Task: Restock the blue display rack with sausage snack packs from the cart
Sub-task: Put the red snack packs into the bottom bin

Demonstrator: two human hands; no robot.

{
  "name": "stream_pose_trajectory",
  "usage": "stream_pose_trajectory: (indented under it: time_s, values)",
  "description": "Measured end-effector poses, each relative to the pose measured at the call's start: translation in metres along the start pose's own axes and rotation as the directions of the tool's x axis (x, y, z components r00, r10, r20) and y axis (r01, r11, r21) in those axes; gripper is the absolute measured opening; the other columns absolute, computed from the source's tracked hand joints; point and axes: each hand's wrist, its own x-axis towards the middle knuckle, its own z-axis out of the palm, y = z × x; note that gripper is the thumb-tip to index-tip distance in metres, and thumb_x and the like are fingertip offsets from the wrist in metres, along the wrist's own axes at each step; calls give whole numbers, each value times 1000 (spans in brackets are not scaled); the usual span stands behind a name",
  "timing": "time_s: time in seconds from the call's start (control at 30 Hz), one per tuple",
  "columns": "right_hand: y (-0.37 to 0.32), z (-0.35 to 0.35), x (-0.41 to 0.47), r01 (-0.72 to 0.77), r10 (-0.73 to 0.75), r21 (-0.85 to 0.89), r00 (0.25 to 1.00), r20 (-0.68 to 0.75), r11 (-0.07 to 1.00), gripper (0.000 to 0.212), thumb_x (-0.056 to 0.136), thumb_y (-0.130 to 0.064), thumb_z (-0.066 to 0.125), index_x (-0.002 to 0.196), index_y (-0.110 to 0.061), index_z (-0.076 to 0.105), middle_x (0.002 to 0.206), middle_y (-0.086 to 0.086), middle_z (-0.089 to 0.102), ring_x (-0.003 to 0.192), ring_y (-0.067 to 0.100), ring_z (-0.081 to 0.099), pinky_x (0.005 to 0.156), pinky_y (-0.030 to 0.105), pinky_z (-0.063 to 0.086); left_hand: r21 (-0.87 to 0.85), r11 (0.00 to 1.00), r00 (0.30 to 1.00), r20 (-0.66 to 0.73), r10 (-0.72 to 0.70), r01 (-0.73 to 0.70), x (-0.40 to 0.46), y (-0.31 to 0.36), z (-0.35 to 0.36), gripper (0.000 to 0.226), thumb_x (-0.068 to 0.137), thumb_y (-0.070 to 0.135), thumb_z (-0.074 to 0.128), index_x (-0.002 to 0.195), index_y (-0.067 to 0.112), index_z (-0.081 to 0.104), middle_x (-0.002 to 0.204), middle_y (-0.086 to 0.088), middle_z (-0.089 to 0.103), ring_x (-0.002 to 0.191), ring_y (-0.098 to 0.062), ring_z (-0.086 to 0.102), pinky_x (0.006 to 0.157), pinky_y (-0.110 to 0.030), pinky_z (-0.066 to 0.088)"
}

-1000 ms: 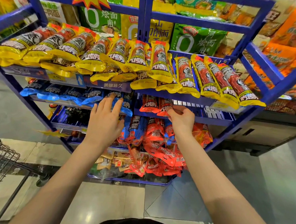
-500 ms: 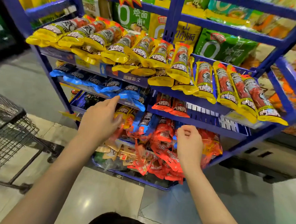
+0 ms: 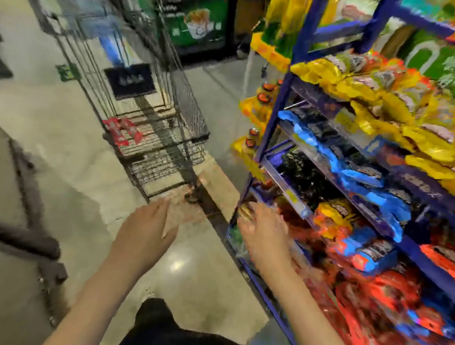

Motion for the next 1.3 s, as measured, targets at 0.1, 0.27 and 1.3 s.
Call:
stream_pose_trajectory:
  time_s: [0.1, 0.27, 1.3]
  values:
    - [-57, 30, 32, 121, -121, 11, 988, 99, 993, 51, 80, -40, 43, 120, -12, 57, 118, 11, 59, 114, 32, 52, 98, 42, 35, -6, 994, 992, 61, -107, 108, 3, -61, -2, 64, 94, 43, 44, 148, 16, 23, 152, -2, 31, 136, -20, 34, 110, -31, 29]
    - [-137, 85, 78, 243, -238, -2, 950, 200, 970, 48, 86, -34, 54, 130, -15, 49, 129, 5, 53, 124, 24, 45, 110, 44, 29, 5, 976, 972, 90, -216, 216, 28, -151, -17, 65, 93, 44, 44, 148, 16, 24, 150, -2, 33, 132, -21, 39, 105, -35, 37]
    - [-307, 342, 519, 293, -150, -115, 743, 652, 949, 51, 94, -40, 50, 138, -18, 41, 133, 3, 52, 123, 23, 48, 103, 35, 36, -190, 941, 947, 211, -241, 281, 493, -351, -38, 47, 92, 27, 47, 137, 18, 36, 138, 0, 42, 127, -17, 38, 108, -29, 32]
